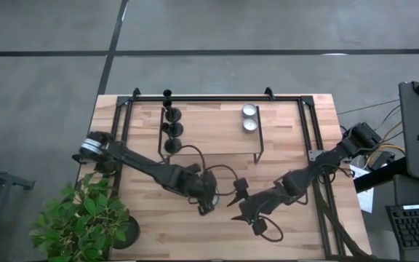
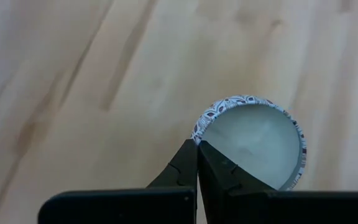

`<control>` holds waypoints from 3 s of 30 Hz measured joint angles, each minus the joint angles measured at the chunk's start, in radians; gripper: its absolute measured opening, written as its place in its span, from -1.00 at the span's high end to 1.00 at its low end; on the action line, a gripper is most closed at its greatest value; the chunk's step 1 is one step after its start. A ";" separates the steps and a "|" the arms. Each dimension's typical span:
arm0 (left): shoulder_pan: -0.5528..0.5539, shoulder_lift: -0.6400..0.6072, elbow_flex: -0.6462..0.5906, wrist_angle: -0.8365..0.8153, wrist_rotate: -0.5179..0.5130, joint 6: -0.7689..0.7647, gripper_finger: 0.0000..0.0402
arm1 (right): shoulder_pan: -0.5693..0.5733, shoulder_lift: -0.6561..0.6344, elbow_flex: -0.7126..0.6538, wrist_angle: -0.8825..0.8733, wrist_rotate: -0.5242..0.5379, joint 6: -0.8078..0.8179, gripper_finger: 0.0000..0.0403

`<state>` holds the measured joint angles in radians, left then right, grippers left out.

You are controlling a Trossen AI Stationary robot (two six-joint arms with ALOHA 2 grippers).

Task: Pick & Place candle stick holders
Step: Put the white candle on the shelf, then put the white patterned candle on the shelf

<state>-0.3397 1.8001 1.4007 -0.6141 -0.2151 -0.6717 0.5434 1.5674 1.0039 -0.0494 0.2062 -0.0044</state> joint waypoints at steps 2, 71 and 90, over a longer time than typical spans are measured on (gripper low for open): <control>0.000 0.004 0.010 0.035 0.022 0.022 1.00 | -0.001 0.011 -0.001 -0.001 0.000 -0.007 -0.02; -0.056 0.008 -0.019 0.115 -0.013 0.102 0.84 | -0.087 0.152 -0.121 0.113 -0.024 0.075 0.31; -0.136 -0.242 -0.282 0.377 -0.142 0.211 0.12 | -0.114 0.152 -0.137 0.142 -0.026 0.030 0.39</control>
<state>-0.4760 1.5586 1.1185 -0.2376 -0.3569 -0.4604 0.4295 1.7195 0.8673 0.0925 0.1805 0.0260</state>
